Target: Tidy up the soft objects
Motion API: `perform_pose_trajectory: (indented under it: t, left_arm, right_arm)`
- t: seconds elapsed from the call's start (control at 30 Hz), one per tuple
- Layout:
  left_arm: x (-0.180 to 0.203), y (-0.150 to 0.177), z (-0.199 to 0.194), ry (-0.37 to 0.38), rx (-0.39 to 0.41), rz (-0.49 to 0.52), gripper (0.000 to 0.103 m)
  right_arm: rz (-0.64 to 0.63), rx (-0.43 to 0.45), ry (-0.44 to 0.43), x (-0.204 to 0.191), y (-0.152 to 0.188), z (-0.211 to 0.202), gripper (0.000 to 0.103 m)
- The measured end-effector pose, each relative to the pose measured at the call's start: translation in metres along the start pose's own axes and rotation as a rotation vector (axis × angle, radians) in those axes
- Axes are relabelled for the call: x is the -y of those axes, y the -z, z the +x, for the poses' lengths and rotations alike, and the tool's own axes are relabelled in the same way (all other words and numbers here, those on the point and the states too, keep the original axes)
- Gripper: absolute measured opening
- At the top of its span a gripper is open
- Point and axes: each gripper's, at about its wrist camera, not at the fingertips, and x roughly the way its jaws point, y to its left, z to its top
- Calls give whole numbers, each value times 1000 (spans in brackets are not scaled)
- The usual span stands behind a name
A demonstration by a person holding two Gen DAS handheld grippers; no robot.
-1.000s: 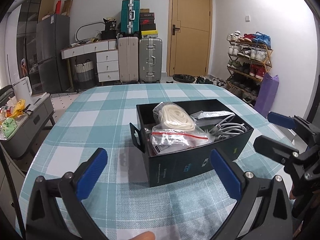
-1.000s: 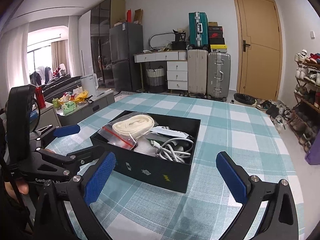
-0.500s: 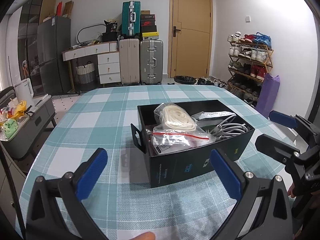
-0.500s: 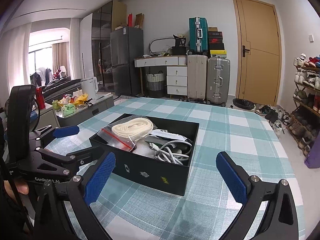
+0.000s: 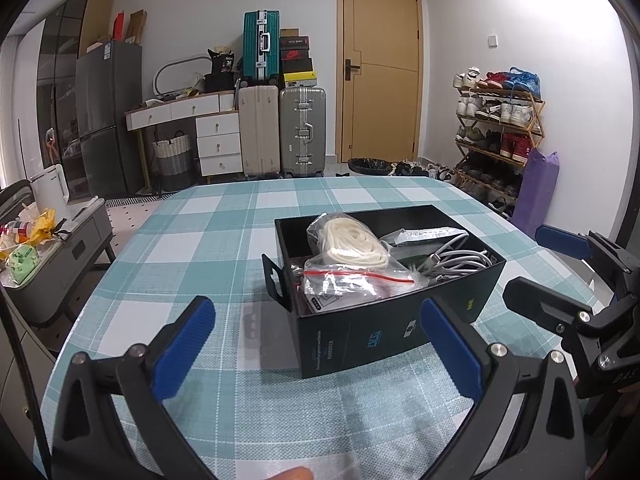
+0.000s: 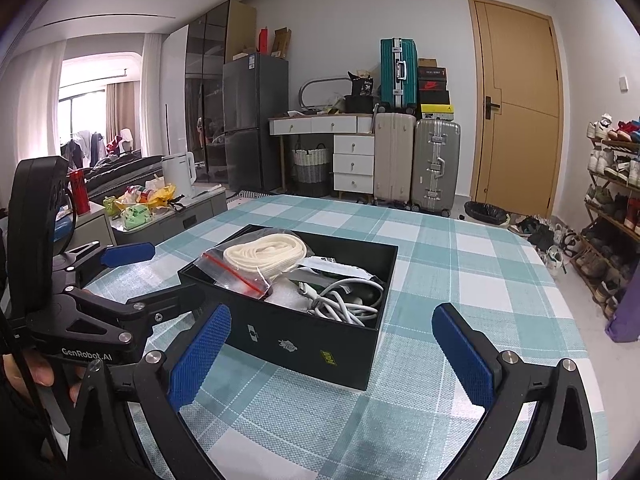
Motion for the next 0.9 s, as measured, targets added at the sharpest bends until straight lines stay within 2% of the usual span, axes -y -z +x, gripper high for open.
perform_pose_trajectory:
  t: [0.9]
  left_arm:
    - [0,1,0,1,-1,-14,103]
  right_arm:
    - [-5,7,-3,-1,1,-3,102]
